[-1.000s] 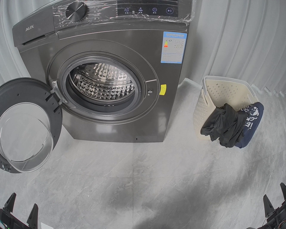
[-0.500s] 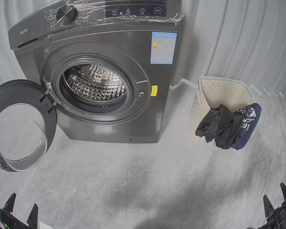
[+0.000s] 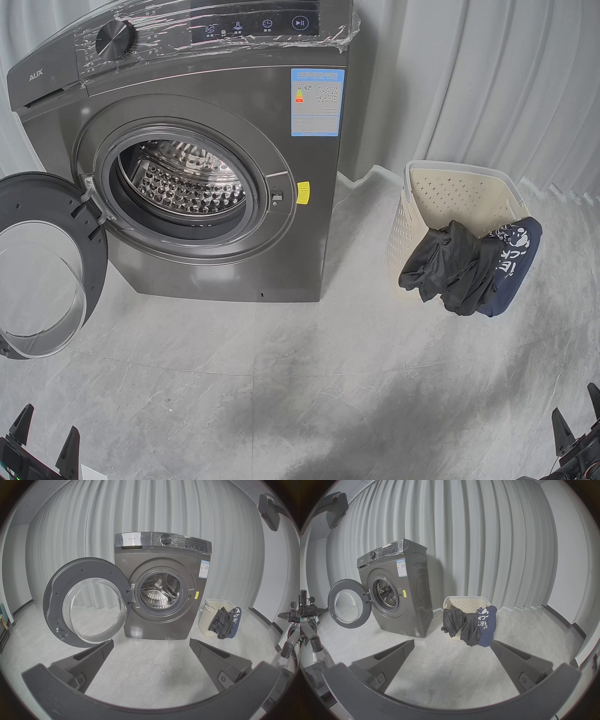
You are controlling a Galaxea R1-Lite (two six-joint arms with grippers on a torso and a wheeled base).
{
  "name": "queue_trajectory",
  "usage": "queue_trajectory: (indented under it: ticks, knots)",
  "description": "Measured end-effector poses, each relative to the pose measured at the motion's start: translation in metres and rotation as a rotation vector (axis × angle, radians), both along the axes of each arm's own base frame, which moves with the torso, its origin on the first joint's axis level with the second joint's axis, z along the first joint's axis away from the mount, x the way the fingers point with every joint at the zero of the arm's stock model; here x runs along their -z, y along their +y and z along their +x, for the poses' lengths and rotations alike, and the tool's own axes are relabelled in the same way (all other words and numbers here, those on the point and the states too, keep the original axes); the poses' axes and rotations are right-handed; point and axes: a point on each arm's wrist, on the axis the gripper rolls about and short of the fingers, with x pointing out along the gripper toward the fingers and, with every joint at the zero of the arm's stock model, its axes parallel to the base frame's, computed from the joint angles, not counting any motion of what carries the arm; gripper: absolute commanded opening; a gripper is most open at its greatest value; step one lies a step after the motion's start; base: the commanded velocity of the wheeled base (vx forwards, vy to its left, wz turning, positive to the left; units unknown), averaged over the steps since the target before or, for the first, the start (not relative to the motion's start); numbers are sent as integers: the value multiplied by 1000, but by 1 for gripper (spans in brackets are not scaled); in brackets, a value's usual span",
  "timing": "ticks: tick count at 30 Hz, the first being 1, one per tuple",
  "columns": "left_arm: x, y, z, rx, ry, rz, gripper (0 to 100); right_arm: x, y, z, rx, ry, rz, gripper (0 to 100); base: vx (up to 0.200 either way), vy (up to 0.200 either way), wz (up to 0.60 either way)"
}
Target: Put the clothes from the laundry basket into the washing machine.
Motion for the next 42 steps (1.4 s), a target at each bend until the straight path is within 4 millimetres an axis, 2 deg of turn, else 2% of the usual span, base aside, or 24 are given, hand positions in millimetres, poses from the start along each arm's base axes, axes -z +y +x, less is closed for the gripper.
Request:
queue_trajectory:
  ticks: [9, 21, 29, 42]
  knots:
    - [0, 0, 0, 0, 0, -1, 100, 0, 0, 0, 0, 0, 0, 100, 0, 0, 0]
    - [0, 0, 0, 0, 0, -1, 100, 0, 0, 0, 0, 0, 0, 100, 0, -200, 0]
    - [0, 0, 0, 0, 0, -1, 100, 0, 0, 0, 0, 1, 0, 100, 0, 0, 0]
    - [0, 0, 0, 0, 0, -1, 100, 0, 0, 0, 0, 1, 0, 100, 0, -200, 0]
